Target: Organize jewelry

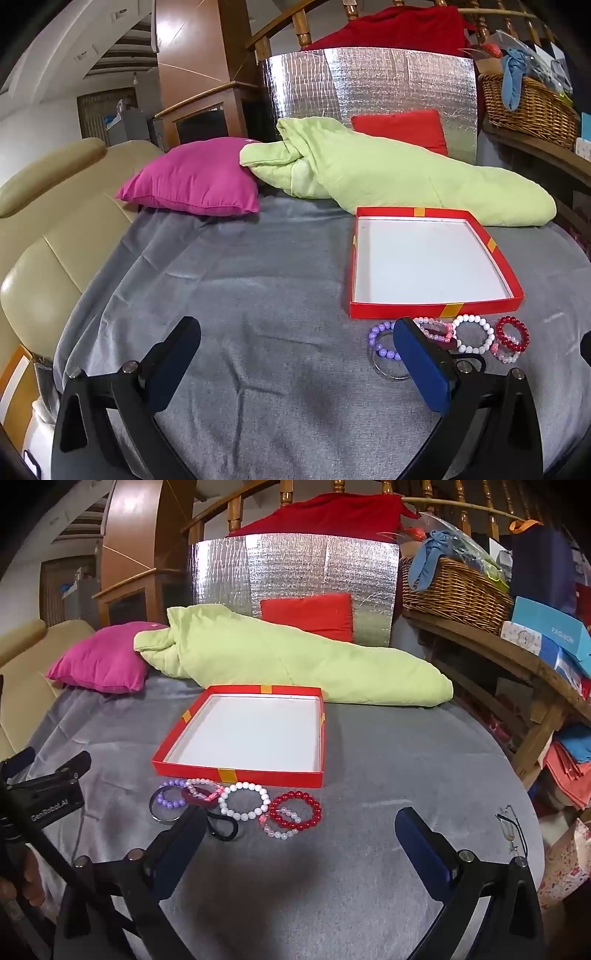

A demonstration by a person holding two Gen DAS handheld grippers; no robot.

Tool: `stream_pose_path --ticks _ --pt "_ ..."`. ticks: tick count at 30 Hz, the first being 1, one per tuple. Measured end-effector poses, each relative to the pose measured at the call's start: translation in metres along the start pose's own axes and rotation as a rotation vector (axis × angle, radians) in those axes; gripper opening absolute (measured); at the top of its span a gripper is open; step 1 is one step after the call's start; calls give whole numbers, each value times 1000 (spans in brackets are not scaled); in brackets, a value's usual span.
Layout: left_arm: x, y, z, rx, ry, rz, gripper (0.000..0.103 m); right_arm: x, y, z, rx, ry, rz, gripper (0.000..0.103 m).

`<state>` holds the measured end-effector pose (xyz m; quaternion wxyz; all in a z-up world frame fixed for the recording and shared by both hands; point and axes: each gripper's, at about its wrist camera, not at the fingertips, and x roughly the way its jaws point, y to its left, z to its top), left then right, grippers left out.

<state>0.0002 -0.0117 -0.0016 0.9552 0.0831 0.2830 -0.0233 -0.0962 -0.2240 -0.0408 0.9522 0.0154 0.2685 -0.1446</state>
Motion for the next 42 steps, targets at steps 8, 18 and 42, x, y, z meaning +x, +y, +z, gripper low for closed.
stream_pose_path --ticks 8,18,42 --pt "8 -5 1 7 12 -20 103 18 -17 4 54 46 -1 103" --pt "10 -11 4 31 -22 -29 103 25 -32 5 92 56 -9 103" --pt "194 3 -5 36 269 122 103 240 -170 14 248 291 -40 103"
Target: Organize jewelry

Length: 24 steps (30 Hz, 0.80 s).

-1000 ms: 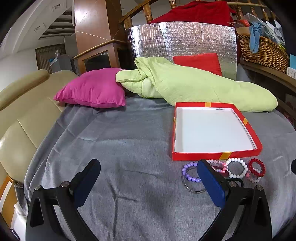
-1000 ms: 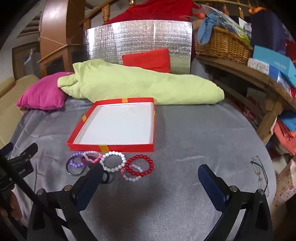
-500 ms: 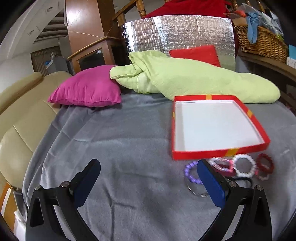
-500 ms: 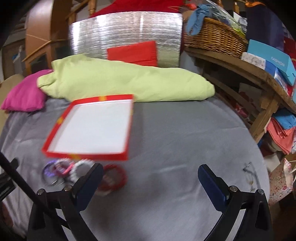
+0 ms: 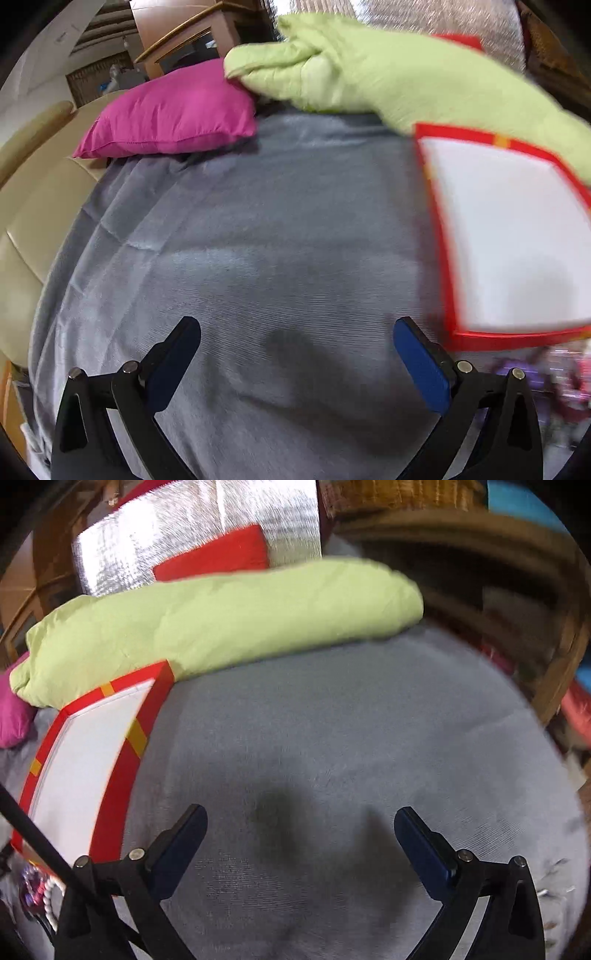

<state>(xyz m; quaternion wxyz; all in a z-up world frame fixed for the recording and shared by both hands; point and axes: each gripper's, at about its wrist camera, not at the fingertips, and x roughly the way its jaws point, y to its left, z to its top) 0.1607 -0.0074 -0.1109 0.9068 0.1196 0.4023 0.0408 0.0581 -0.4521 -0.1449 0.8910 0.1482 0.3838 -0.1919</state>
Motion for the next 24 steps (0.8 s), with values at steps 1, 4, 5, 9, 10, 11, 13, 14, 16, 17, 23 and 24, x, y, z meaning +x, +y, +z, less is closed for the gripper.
stream_pose_path --ticks 1,4,5,9,10,11,13,14,16,17,23,24 --pt "6 1 -1 -1 4 4 103 8 2 -1 -13 36 -12 103" --pt "10 10 1 -65 29 -36 103 9 11 -3 -71 23 -66 103" --pt "12 14 -1 -88 30 -59 103 9 11 -4 -71 21 -62 103" --pt "17 35 -8 -201 52 -203 103 9 1 -5 -31 13 -5 103" --pt "16 35 -9 -205 47 -207 103 9 1 -5 -33 16 -7 103" --pt "15 32 -9 -195 53 -195 103 7 2 -6 -37 16 -12 103" --pt "14 25 -8 -169 55 -163 103 8 3 -5 -37 18 -13 103" --pt "15 25 -5 -170 55 -163 103 8 3 -5 -35 18 -11 103" --pt "16 27 -5 -184 57 -181 103 7 2 -5 -37 19 -13 103" --pt "17 27 -5 -185 56 -182 103 6 2 -5 -36 20 -12 103" --pt "16 28 -6 -181 57 -177 103 7 3 -4 -36 21 -13 103" --pt "16 28 -6 -181 57 -177 103 6 2 -5 -37 21 -13 103"
